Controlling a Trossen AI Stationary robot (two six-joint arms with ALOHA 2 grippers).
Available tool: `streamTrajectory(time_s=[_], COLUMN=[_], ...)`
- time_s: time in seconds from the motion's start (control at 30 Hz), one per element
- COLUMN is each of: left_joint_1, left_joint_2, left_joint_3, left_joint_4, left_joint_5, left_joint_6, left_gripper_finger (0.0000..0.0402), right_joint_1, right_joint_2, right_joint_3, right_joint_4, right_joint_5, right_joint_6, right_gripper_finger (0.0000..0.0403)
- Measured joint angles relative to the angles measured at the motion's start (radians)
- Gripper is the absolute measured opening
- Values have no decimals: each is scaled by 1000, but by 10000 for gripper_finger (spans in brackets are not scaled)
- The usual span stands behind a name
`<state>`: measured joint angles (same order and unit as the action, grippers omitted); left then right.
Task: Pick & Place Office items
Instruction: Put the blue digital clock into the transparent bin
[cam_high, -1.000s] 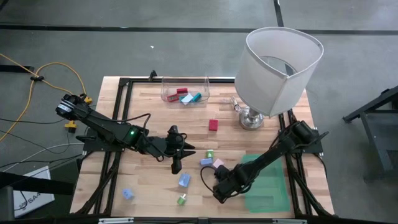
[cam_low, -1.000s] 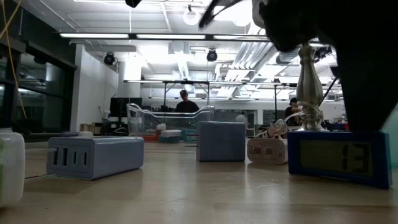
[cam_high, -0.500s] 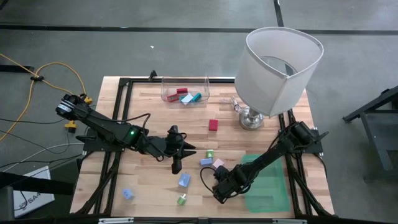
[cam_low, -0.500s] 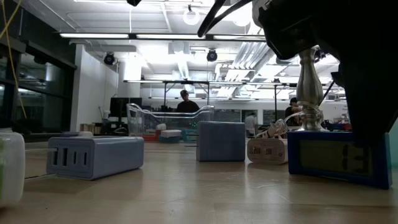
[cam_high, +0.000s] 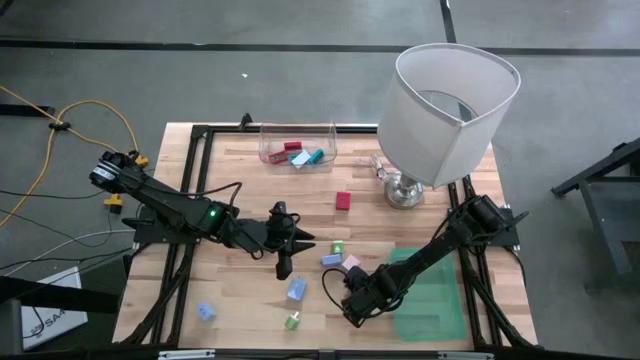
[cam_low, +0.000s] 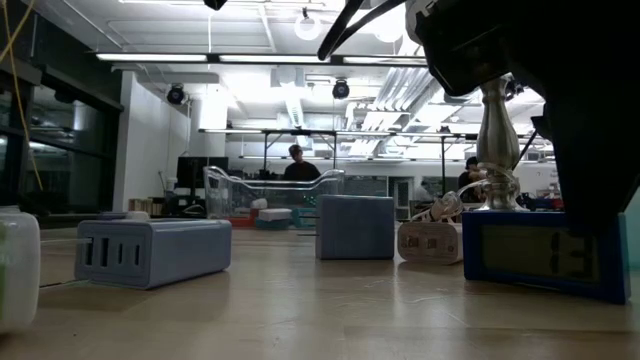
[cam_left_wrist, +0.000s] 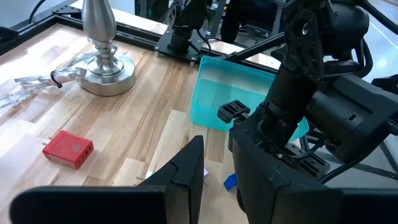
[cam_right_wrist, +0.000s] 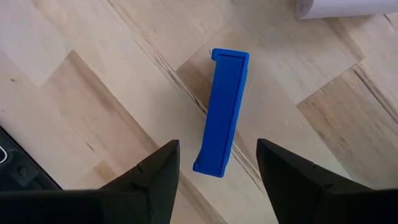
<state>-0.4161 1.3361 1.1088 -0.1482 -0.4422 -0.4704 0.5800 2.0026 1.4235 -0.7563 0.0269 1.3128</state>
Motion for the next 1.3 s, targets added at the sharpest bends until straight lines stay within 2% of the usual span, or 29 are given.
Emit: streamTrajectory(time_s=[0.63,1.13,1.3], left_joint_1=[0,0,0], left_joint_2=[0,0,0], left_joint_3=[0,0,0], left_joint_4=[0,0,0], left_joint_5=[0,0,0], left_joint_6=[0,0,0], left_gripper_finger=[83,83,83], right_joint_1=[0,0,0], right_joint_2=[0,0,0], right_joint_3=[0,0,0], right_joint_4=[1,10,11], right_joint_5=[0,0,0], right_joint_6=[3,3,2], right_gripper_finger=[98,78,56])
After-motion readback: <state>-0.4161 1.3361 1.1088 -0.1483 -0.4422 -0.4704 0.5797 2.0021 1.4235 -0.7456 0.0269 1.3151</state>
